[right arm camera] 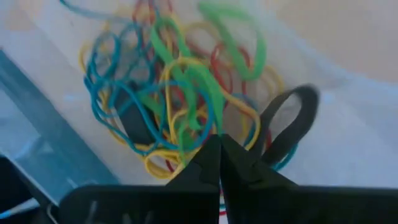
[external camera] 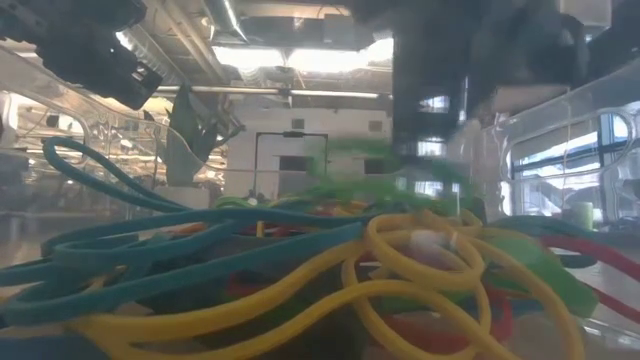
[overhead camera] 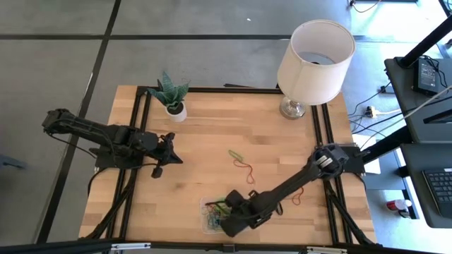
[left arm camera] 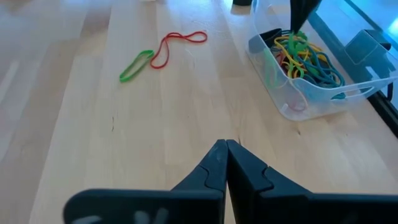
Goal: Pick and place rubber bands into bin
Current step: Put the green rubber band into the transparent bin, then put the black rubber band into the transparent bin
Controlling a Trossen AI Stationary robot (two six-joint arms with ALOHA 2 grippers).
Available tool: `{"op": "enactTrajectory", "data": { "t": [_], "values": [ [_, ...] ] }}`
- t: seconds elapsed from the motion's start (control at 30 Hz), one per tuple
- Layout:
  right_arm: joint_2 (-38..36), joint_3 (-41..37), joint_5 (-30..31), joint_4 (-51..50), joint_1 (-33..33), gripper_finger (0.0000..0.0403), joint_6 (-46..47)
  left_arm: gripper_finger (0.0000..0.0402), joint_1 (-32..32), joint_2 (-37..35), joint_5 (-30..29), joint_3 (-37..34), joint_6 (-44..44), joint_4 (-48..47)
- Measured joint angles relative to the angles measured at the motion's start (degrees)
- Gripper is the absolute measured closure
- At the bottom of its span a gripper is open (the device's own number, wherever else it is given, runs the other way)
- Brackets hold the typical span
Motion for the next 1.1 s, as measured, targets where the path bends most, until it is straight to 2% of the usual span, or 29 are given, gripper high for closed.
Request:
{"op": "enactTrajectory", "data": {
  "t": [0.2, 0.53, 0.67, 0.87, 1.1],
  "values": [
    [-0.04, 0.36, -1.28, 0.76, -0.02, 0.0368, -0.03, 0.0397, 0.0, 0.0, -0.31, 0.0, 0.0, 0.02],
    [-2.14, 0.41, -0.84, -0.94, -0.51, 0.028, -0.38, 0.0397, -0.01, 0.0, -5.69, 0.0, 0.0, 0.1],
    [-2.26, 0.41, -0.98, -1.76, -0.95, 0.0261, -0.99, 0.0399, 0.0, 0.0, -6.19, 0.0, 0.3, 0.42],
    [-2.47, 0.41, -1.32, -1.87, -2.17, 0.0273, -5.86, 0.0398, 0.0, 0.0, -6.19, 0.0, 1.45, 0.91],
    [-6.38, 0.34, -0.49, -2.38, -3.69, 0.0353, -10.65, 0.0399, 0.0, 0.0, -6.16, 0.0, 1.43, 1.34]
  ]
}}
